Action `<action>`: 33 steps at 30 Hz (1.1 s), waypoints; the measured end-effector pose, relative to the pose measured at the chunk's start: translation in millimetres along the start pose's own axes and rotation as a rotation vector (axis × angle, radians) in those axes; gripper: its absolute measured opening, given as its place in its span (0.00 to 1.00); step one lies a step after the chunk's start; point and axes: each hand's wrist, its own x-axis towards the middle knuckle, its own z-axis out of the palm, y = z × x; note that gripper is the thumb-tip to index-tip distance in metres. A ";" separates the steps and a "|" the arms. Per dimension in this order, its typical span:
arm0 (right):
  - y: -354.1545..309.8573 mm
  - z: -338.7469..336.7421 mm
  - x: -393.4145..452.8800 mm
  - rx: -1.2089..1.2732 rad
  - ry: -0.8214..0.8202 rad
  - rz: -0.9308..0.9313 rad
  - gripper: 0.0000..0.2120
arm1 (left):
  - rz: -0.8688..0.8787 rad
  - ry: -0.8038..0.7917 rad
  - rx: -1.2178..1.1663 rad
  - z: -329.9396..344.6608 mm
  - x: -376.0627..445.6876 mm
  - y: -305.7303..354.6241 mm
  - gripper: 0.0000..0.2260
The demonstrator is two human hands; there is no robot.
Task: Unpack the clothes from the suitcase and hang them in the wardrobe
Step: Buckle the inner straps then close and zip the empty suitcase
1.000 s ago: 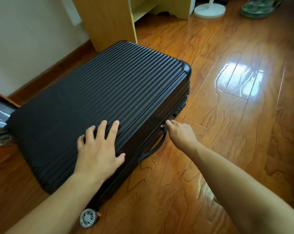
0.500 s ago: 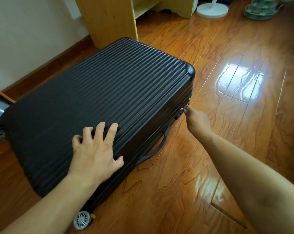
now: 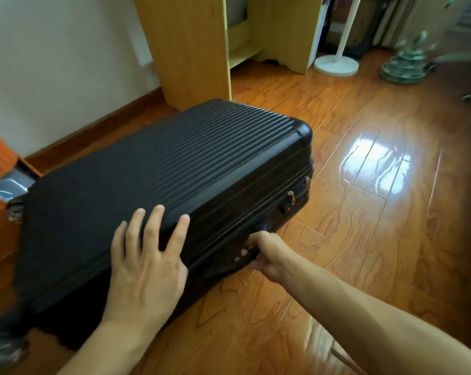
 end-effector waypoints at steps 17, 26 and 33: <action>-113.5 195.2 -211.0 -0.474 -0.283 -0.221 0.07 | -0.198 -0.034 -0.146 -104.7 70.4 -125.3 0.15; -196.3 56.8 -193.0 -1.675 0.178 -0.709 0.25 | -0.294 -0.165 -0.193 -93.0 154.1 -141.7 0.05; -185.9 36.4 -164.9 -1.908 0.042 -1.236 0.24 | -0.297 -0.165 -0.279 -92.0 143.4 -120.1 0.29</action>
